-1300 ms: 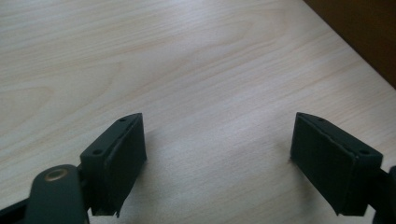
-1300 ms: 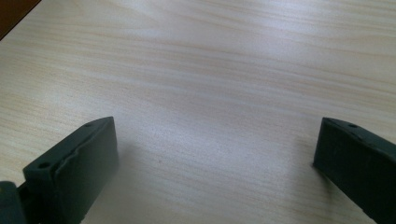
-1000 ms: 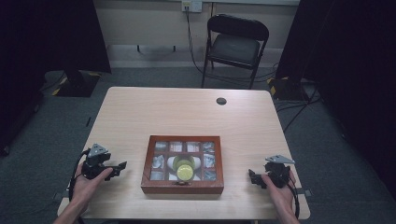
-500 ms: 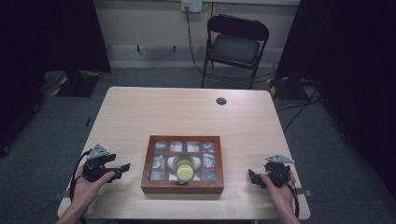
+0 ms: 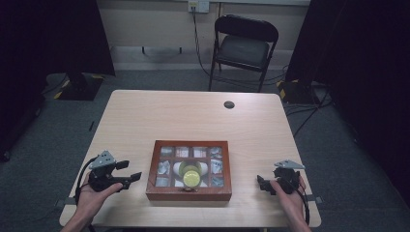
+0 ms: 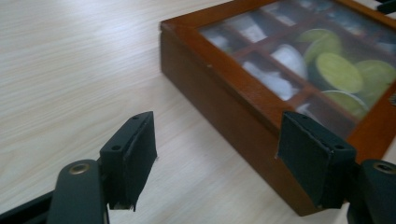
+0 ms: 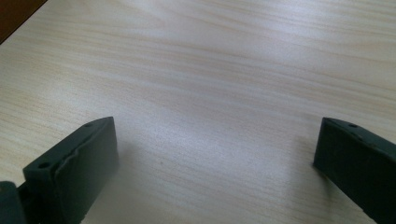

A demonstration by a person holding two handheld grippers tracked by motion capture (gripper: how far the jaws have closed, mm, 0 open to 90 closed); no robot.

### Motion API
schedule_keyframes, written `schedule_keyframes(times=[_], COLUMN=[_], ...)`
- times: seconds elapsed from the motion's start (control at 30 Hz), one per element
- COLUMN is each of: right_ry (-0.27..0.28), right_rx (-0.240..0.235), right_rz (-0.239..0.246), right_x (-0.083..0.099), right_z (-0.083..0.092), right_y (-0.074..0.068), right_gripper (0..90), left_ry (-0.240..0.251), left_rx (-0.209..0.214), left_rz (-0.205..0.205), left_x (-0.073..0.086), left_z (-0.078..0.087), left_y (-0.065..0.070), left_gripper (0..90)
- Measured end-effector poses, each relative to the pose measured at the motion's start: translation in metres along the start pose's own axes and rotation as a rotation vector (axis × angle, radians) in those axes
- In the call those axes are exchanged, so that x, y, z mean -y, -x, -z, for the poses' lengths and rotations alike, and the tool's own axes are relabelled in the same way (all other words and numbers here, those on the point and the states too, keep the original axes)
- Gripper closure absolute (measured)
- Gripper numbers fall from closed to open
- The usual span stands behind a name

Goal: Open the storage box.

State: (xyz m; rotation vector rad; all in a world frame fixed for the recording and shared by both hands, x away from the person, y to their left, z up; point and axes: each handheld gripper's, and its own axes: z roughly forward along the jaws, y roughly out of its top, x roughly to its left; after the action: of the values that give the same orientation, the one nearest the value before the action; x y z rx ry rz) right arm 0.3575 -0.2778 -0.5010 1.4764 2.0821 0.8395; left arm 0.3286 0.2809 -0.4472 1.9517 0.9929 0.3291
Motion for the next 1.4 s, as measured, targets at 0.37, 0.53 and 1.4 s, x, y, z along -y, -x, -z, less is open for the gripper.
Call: schedule_keyframes(times=[0.37,0.53,1.4], right_ry=[0.001,-0.001,0.0], right_rx=[-0.031,-0.051,-0.083], right_rz=[0.033,0.05,0.086], right_x=[-0.001,-0.002,-0.008], right_z=[-0.001,-0.002,-0.008], right_y=[0.002,0.003,0.007], right_gripper=[0.0,0.0,0.0], left_ry=[-0.03,-0.056,-0.1], left_rx=[0.087,0.108,0.37], left_rz=[-0.043,-0.067,-0.212], left_x=[-0.01,-0.018,-0.073], left_z=[-0.008,-0.015,-0.069], left_y=[0.019,0.026,0.097], left_gripper=[28.3,28.7,36.7])
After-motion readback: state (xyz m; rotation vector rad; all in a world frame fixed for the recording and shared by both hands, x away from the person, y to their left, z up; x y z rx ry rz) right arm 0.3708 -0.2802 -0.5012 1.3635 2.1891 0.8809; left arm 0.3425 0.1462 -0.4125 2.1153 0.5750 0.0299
